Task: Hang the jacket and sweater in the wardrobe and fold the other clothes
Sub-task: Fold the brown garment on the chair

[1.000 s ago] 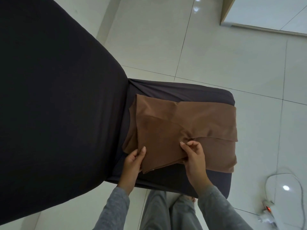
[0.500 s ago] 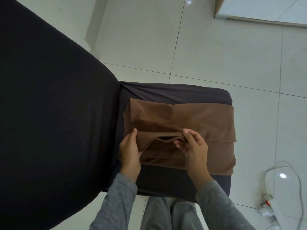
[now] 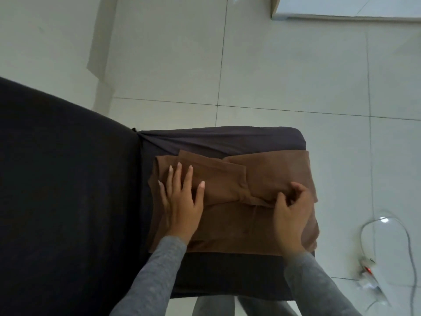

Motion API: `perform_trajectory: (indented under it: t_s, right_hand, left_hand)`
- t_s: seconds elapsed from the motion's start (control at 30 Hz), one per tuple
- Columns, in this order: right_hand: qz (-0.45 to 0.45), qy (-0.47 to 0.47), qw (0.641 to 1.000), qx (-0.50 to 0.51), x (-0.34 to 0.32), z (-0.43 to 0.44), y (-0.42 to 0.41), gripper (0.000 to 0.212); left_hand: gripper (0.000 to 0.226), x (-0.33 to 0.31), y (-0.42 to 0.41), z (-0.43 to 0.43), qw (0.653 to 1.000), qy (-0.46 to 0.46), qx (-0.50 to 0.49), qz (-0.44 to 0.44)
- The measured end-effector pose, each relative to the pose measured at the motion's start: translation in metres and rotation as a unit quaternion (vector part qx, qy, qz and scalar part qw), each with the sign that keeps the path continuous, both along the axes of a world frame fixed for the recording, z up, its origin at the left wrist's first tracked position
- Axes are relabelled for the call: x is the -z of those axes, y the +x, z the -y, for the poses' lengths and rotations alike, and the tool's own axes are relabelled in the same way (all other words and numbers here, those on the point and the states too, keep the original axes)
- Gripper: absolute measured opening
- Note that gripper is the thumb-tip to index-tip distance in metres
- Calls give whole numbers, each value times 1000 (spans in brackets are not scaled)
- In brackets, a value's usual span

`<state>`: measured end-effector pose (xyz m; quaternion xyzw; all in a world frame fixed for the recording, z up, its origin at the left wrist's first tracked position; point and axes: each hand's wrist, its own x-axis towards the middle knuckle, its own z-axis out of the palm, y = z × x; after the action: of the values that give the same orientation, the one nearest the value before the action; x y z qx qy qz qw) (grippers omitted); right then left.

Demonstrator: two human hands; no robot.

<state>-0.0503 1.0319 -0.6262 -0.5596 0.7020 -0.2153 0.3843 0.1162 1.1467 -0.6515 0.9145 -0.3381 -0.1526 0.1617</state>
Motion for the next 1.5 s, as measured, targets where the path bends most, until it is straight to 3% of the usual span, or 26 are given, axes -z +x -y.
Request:
perform_trajectory:
  t_s: [0.17, 0.27, 0.37, 0.53, 0.63, 0.73, 0.83, 0.97, 1.13, 1.2, 1.33, 1.5]
  right_hand:
    - [-87, 184, 967, 151, 29, 40, -46, 46]
    - [-63, 263, 948, 166, 42, 57, -60, 59]
    - [22, 294, 931, 215, 47, 70, -74, 59]
    - [203, 307, 879, 304, 47, 83, -83, 23]
    - [269, 307, 855, 319, 52, 90, -87, 22]
    - [339, 298, 833, 318, 50, 98, -94, 32]
    - [402, 301, 804, 318, 47, 103, -99, 39]
    - [446, 207, 795, 355, 38, 99, -106, 32]
    - [520, 157, 748, 380, 29, 74, -117, 29]
    - [447, 136, 777, 422, 33, 62, -126, 34]
    - [425, 242, 780, 392, 44, 54, -129, 45]
    - [394, 313, 808, 308, 47, 64, -129, 32]
  left_hand:
    - [62, 2, -22, 24, 985, -10, 171, 12]
    - [68, 6, -49, 31, 963, -8, 269, -10]
    - [68, 11, -70, 28, 954, -7, 298, -29]
    - [45, 12, -70, 21, 970, -75, 219, -77]
    - [42, 9, -63, 25, 967, -112, 220, -68]
    - [56, 0, -66, 30, 976, -101, 163, -105]
    - [47, -1, -63, 26, 974, -102, 187, -80]
    - [44, -9, -59, 21, 975, -116, 178, -65]
    - [40, -18, -56, 12, 966, -141, 211, -57]
    - [38, -14, -54, 6, 963, -128, 228, -56]
    - [42, -7, -52, 0, 971, -89, 213, -57]
    - [38, -7, -50, 0, 976, -97, 192, -19]
